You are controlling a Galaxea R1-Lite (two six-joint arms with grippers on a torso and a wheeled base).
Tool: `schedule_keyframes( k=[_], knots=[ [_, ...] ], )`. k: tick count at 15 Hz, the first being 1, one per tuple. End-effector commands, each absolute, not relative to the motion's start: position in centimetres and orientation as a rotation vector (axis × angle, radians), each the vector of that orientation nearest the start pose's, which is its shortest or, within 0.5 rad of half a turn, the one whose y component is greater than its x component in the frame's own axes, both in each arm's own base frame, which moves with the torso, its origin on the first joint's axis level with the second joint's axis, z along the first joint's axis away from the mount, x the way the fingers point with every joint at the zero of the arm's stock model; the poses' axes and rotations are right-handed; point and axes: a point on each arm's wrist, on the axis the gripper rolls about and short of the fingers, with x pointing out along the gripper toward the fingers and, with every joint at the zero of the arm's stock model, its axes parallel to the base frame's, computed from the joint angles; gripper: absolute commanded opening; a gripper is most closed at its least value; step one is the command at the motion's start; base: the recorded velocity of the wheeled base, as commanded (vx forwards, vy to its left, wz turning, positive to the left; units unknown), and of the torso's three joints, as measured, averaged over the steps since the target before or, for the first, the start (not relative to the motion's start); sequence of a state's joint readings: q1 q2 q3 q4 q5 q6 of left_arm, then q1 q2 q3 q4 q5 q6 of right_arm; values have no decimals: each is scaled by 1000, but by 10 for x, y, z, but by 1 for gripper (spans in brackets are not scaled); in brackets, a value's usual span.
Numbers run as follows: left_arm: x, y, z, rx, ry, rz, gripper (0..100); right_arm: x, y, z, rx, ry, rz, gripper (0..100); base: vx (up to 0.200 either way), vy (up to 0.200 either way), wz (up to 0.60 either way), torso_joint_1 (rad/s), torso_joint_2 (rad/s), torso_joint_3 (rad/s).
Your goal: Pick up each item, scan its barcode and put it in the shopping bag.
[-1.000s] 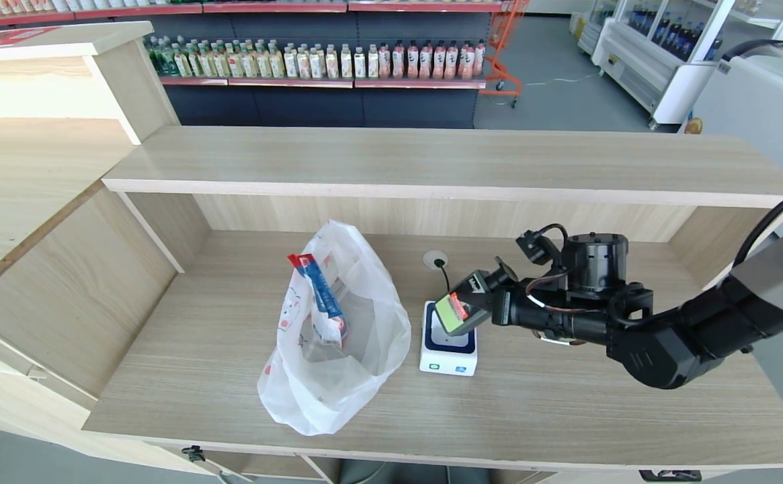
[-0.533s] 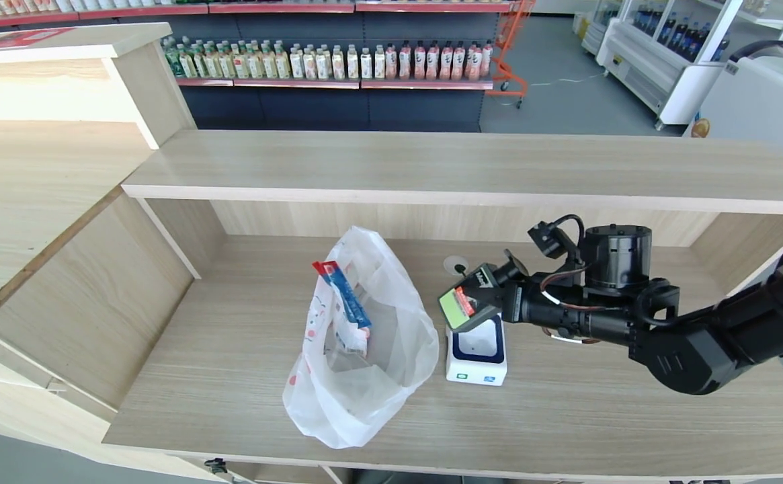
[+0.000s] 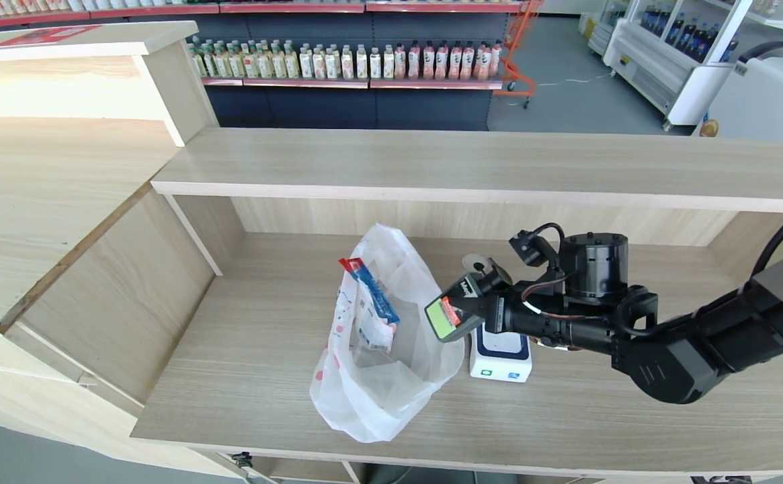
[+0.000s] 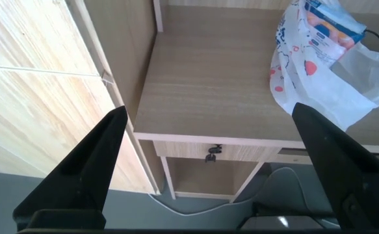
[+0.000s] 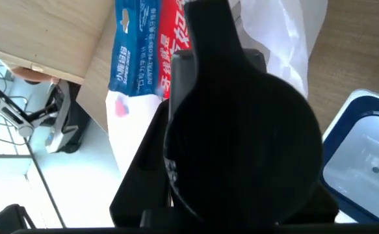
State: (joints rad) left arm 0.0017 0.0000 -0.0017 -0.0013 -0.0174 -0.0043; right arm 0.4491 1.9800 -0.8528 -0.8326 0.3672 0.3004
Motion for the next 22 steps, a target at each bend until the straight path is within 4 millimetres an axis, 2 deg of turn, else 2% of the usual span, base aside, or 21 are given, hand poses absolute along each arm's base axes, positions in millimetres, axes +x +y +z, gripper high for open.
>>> schedule_keyframes(
  k=[1,4,5,6,8,10,13,16,19,20,22],
  knots=[
    [-23,0,76,-5,-3,-15,100,324,171,113,245,426,764,0,0,0,0,0,0,0],
    [-23,0,76,-5,-3,-15,100,336,182,105,186,405,755,0,0,0,0,0,0,0],
    [-23,0,76,-5,-3,-17,100,346,186,97,138,392,743,0,0,0,0,0,0,0],
    [-23,0,76,-5,-3,-15,100,349,188,94,121,387,726,0,0,0,0,0,0,0],
    [-23,0,76,-5,-3,-15,100,355,206,79,72,391,732,0,0,0,0,0,0,0],
    [-23,0,76,-5,-3,-15,100,362,213,66,-43,363,726,0,0,0,0,0,0,0],
    [-23,0,76,-5,-3,-17,100,376,226,53,-94,335,726,0,0,0,0,0,0,0],
    [-23,0,76,-5,-3,-15,100,380,229,39,-196,320,746,0,0,0,0,0,0,0],
    [-23,0,76,-5,-3,-15,100,380,231,37,-229,306,759,0,0,0,0,0,0,0],
    [-23,0,76,-5,-3,-15,100,380,230,38,-227,307,759,100,0,0,0,0,0,0],
    [-23,0,76,-5,-3,-15,100,382,232,49,-190,280,760,100,0,0,0,0,0,0]
  ],
)
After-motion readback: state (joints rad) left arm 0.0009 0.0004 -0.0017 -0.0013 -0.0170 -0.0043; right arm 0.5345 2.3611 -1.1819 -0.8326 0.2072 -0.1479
